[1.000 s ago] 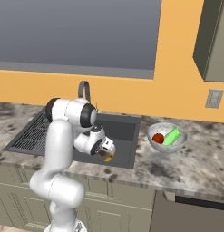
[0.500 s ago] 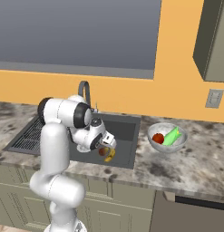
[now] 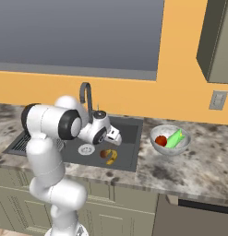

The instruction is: There is a mixed pile of frozen fruits and vegetables on the counter. Locate all the frozen vegetables and place the items in a bowl on the counter. Take all the frozen fruits and defrost them in a running sink.

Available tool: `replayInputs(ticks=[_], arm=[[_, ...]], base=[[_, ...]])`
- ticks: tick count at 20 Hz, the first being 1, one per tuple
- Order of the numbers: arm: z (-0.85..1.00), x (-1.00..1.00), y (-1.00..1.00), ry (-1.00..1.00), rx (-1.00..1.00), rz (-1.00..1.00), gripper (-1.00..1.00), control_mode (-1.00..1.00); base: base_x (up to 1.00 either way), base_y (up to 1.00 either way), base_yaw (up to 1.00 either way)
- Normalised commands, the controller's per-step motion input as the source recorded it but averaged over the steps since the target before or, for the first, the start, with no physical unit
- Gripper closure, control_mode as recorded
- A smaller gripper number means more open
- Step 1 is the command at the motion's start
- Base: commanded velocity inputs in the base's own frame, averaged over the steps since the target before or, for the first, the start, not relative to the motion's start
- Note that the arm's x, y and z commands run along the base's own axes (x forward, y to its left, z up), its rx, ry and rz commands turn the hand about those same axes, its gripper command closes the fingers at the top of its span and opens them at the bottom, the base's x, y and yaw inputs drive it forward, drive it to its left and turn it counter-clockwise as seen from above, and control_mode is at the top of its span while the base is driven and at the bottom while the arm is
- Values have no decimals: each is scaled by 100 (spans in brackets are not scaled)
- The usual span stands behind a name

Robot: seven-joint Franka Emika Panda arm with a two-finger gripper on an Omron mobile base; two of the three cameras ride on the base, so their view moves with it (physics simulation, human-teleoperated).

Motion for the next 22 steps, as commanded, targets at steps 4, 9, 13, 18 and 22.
replayInputs(ticks=[4, 9, 13, 18, 22], arm=[[89, -7, 0, 10, -2, 0, -100, -100], [83, -8, -1, 9, -3, -1, -100, -100], [80, -12, -5, 3, -3, -1, -100, -100], [62, -9, -12, 1, -2, 0, -100, -100], [53, -11, -10, 0, -2, 0, -100, -100]], base=[[0, 0, 0], [0, 0, 0], [0, 0, 0], [0, 0, 0], [0, 0, 0]])
